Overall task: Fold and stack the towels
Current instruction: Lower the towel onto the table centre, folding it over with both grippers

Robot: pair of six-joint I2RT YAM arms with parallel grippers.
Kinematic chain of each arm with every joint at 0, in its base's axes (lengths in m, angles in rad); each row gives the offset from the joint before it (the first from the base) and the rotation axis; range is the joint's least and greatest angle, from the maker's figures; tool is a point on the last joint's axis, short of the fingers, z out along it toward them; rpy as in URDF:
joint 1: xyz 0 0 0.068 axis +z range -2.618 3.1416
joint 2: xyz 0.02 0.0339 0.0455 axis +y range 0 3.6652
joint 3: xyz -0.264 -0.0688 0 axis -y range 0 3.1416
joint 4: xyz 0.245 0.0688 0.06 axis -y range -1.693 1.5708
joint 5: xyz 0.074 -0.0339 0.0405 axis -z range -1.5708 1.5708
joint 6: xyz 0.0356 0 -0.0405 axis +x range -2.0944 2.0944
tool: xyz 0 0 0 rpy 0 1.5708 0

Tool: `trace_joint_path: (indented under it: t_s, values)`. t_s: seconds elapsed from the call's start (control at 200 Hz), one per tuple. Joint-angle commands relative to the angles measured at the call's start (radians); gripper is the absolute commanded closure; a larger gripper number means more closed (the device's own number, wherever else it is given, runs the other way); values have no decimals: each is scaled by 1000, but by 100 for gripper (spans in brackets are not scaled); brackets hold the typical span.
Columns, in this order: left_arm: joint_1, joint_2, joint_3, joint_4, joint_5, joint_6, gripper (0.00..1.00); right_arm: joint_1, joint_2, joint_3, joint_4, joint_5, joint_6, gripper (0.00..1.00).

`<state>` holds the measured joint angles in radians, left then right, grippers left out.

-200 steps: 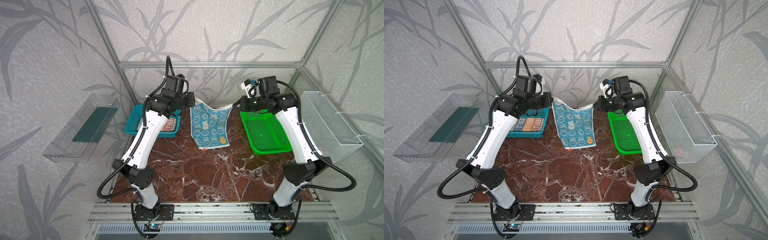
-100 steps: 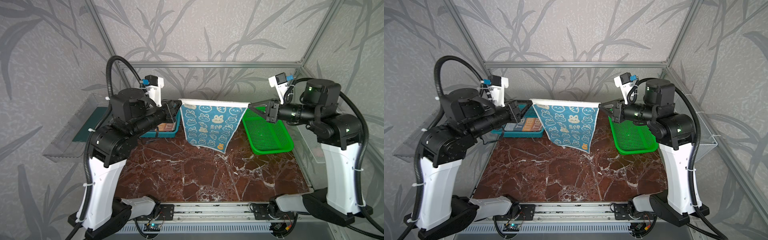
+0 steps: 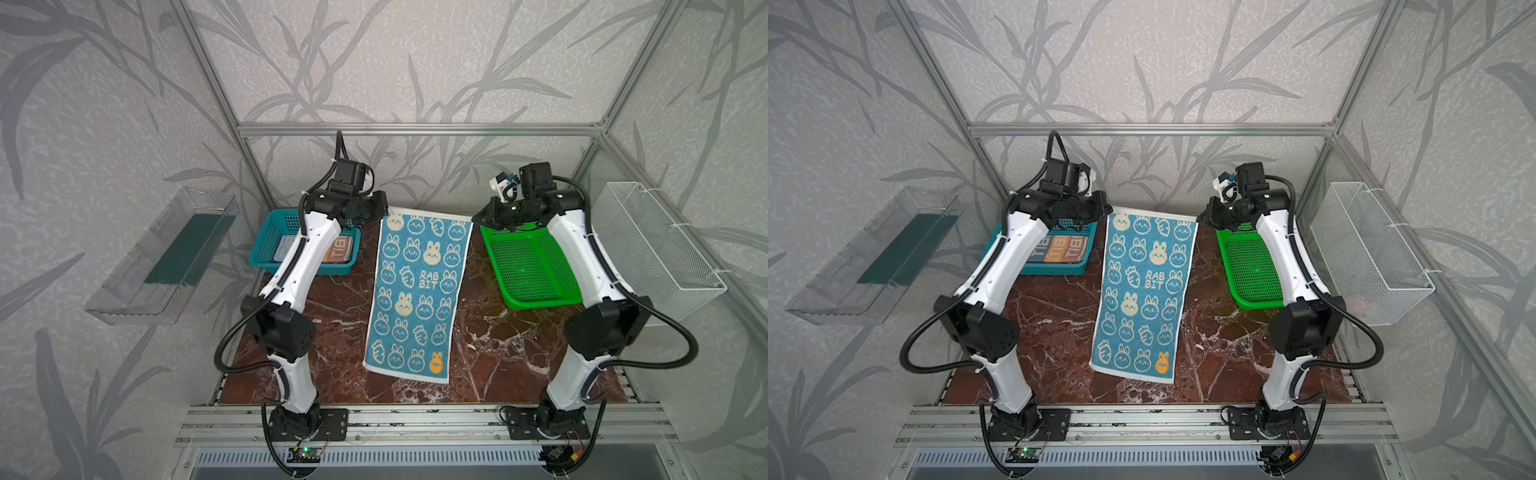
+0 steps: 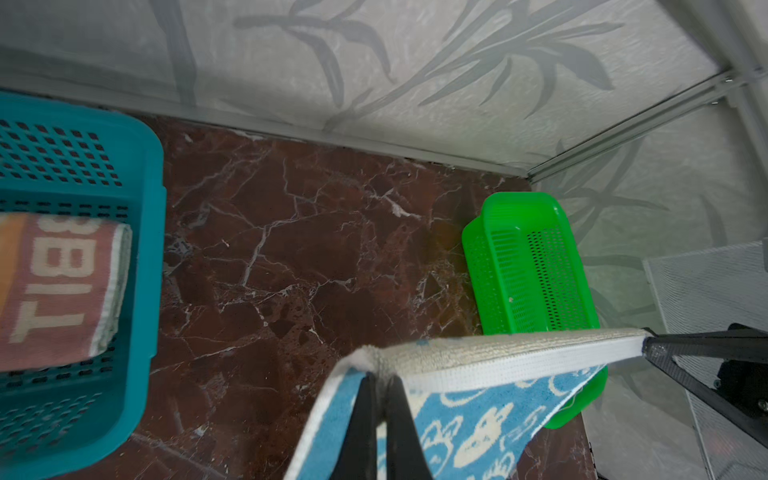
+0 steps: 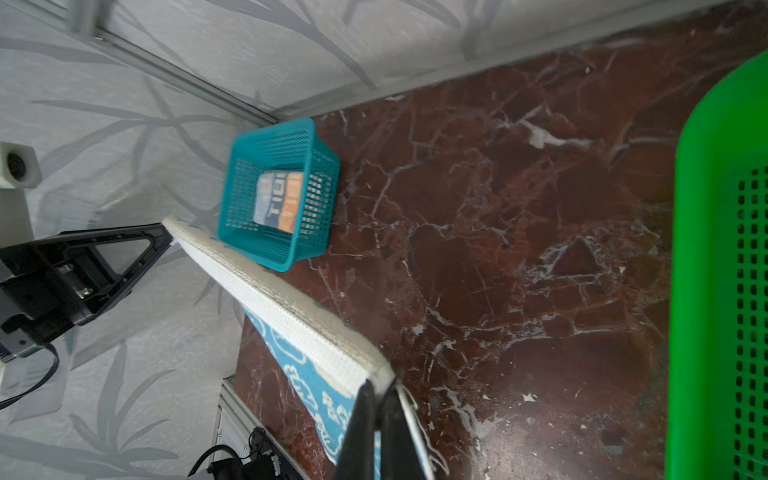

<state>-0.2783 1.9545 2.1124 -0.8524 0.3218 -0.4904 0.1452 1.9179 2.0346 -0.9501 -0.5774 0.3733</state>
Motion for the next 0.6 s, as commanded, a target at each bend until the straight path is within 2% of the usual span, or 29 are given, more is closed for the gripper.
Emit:
trace_joint_path:
  t_s: [0.0, 0.155, 0.245, 0.385, 0.6]
  values:
    - [44, 104, 120, 16, 45, -3, 100, -27, 104, 102, 3, 51, -24, 100]
    - [47, 234, 195, -21, 43, 47, 100, -27, 331, 335, -134, 29, -84, 100]
    - [50, 259, 182, -53, 41, 69, 100, -23, 384, 363, -156, 21, -94, 100]
    - [47, 236, 88, -88, 48, 90, 100, -6, 343, 216, -110, 17, -100, 100]
    - [44, 39, -274, 5, 17, 92, 100, 29, 157, -209, 45, -2, -72, 100]
